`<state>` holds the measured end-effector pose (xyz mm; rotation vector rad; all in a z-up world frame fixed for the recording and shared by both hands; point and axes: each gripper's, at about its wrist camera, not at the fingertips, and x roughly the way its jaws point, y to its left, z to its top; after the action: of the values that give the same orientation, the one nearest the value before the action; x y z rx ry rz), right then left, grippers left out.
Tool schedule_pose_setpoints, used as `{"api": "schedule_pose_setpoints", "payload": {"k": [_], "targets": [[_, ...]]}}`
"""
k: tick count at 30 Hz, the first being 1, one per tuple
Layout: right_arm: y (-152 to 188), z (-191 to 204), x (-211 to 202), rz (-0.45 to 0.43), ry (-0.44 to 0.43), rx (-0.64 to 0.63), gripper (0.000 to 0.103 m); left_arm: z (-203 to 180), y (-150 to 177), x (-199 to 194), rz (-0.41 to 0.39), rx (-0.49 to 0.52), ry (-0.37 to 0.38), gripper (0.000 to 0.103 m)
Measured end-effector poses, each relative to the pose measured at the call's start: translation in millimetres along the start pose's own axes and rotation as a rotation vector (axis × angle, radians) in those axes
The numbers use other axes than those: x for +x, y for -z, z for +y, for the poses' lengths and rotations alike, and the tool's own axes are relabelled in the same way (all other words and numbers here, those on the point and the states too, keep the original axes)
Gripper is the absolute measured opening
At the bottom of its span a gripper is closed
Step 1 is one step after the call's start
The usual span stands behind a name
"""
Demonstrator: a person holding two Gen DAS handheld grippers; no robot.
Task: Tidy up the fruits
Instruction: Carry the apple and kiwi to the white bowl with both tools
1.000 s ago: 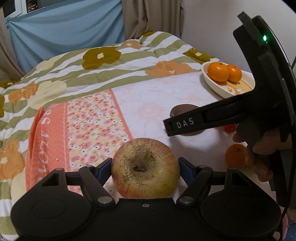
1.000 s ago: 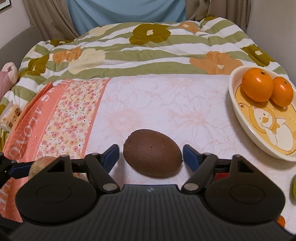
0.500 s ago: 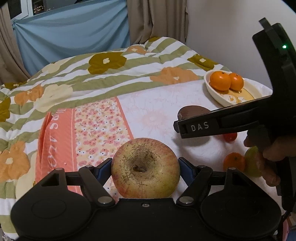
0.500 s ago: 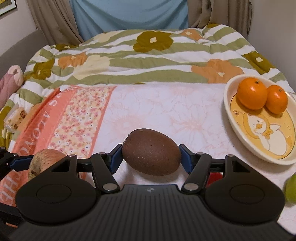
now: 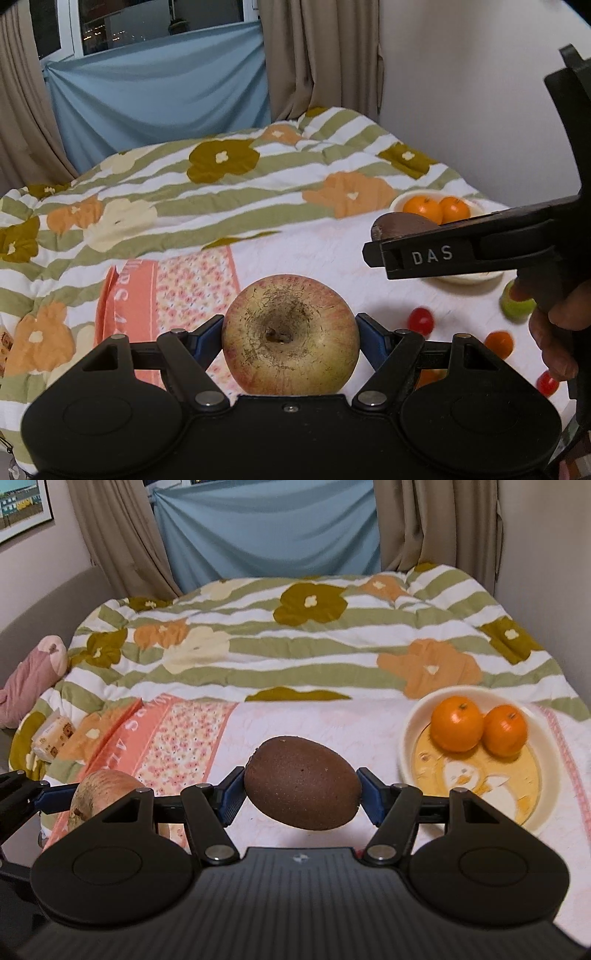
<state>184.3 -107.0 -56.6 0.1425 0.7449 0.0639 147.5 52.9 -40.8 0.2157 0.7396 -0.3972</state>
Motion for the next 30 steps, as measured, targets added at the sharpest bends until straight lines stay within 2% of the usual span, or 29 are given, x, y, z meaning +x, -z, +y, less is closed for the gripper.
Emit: {"api": "schedule_pose_setpoints", "payload": {"k": [16,24,30], "targets": [[-8.8,-105.1,-67.8,-0.036,-0.006,0.0,0.079,-85.9,-37.8,-16.4,-0.057,-0.026,-0.016,0.079],[-8.6,-168.9,-75.0,-0.033,0.019,-0.018,0.079,-137.0,-52.0,3.6,-0.053,-0.029,0.003,0.079],[-9.2,-213.7,-65.4,-0.02,0.027,-0.029,0.079,-170.5,-62.4,30.7,-0.047,-0.027,0.014,0.079]]}}
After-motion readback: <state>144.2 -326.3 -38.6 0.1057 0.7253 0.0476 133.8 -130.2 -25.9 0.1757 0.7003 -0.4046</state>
